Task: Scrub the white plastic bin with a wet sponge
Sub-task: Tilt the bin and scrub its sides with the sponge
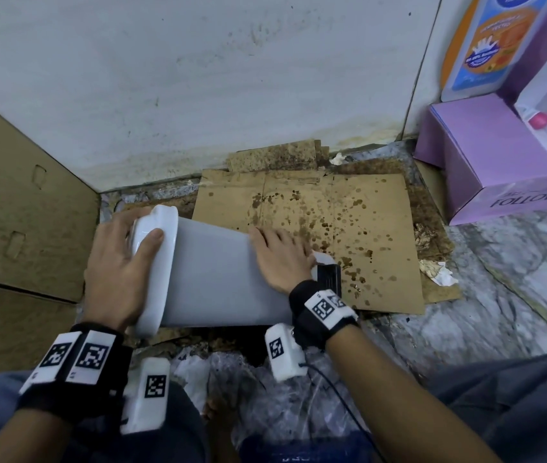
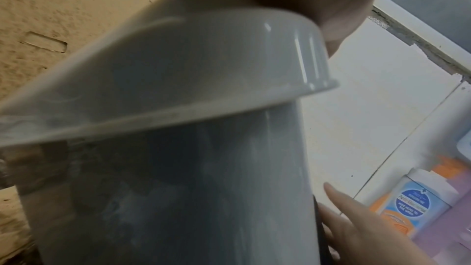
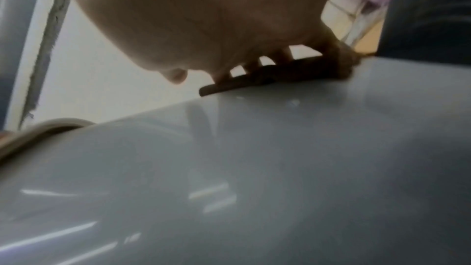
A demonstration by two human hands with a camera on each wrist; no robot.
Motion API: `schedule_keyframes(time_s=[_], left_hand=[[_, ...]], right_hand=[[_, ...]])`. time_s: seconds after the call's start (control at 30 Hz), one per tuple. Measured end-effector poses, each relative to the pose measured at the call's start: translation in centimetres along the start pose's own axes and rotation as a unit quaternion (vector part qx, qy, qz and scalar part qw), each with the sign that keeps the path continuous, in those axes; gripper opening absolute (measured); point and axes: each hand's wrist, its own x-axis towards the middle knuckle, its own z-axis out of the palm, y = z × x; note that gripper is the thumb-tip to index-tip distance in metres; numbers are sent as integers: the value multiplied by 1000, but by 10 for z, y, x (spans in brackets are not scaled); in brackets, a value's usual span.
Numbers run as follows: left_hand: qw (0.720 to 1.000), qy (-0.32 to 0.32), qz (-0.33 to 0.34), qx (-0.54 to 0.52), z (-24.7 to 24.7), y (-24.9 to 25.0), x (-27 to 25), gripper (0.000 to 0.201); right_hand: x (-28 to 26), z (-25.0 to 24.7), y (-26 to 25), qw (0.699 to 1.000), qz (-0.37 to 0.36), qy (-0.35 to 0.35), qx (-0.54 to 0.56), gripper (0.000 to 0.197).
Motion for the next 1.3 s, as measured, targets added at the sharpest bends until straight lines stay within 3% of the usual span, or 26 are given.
schedule_keyframes(time_s=[0.1,0.17,0.33,0.43,0.5,0.63,0.87,0.97,1.13,1.3], left_hand=[[1000,0,3,-5,-1,-1,-1,49],[1000,-1,2,-7,-1,0,-2,49],[1000,-1,-4,-16,1,5,0,47],[1000,-4,6,-26,2,6,-2,39],[999,-5,10,-30,2,7,-2,36],[1000,-3,-1,-17,3,8,3,45],[999,3,-51,-8,8,9,22,46],[998,7,-68,-15,11,9,31,42],[995,4,-89,-45,11,8,46,41],[991,3,-119,-59,10,2,58,34]], right_hand=[[-12,2,4,996,-21,78,34,52],[-9,-2,13,996,33,81,35,42],[27,-7,34,992,128,-13,2,40],[50,-10,54,985,159,-51,-34,68],[56,-16,57,979,183,-83,-42,61],[48,-19,51,987,111,-95,-74,52],[-1,4,-5,996,-44,77,-6,48],[-20,18,-12,990,-77,114,38,47],[-43,38,15,975,-148,162,18,50],[-55,47,50,972,-154,177,5,49]])
